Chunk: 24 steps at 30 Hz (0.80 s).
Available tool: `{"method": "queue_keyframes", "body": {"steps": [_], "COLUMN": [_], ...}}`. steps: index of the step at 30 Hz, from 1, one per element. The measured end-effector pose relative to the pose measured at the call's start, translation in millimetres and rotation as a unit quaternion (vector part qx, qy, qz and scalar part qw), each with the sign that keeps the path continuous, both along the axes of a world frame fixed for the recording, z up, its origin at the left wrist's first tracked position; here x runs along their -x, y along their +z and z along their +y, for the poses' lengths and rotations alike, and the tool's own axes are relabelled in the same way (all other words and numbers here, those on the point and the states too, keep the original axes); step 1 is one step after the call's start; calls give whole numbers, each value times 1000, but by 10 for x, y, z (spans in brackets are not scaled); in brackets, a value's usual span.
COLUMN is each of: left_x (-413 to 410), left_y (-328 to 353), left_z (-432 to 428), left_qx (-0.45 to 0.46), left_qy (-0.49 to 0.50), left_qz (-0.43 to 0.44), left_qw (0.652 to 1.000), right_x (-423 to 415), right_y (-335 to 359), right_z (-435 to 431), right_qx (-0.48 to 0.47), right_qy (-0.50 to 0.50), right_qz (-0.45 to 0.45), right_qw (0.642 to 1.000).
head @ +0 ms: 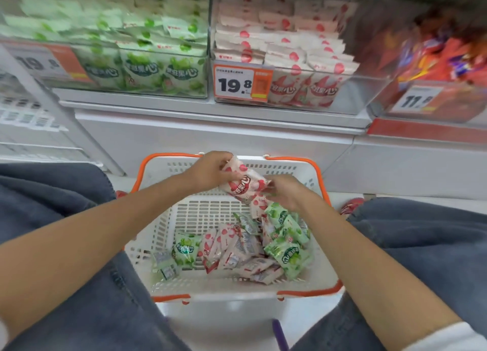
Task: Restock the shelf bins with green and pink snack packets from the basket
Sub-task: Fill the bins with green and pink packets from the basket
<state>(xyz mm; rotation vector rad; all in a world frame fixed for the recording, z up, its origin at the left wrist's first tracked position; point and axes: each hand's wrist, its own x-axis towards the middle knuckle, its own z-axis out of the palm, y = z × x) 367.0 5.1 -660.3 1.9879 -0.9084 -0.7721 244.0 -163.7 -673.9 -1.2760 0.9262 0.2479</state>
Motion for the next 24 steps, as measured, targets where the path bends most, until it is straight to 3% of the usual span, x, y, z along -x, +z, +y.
{"method": "queue_keyframes", "body": {"steps": [2,5,7,10,13,15,20,24], "left_x": [-20,-34,-43,12,130,187,284,309], "left_y": [103,252,362,519,675,743,1057,1408], "left_z": [-44,-133,-190,-251,-261,-293,-542,-839], "left_qx": [-65,-93,-40,77,80,65,62,49], "left_qy": [-60,-94,-27,169,156,119,26,-57], "left_qz": [-119,-168,-115,12,196,221,15,-121], "left_qw": [989,977,992,983,965,966,998,990], "right_x": [-8,-32,-57,-82,-80,-69,-14,-18], "right_y": [153,421,580,791,993,1154,1833,2275], "right_z": [-103,-141,-106,-123,-255,-315,-498,-622], "right_qx": [72,71,129,149,114,109,280,422], "right_qy": [19,141,221,180,120,126,225,343], "right_qz": [-72,-115,-113,-153,-196,-206,-183,-100], "right_qw": [995,981,960,960,967,964,915,833]}}
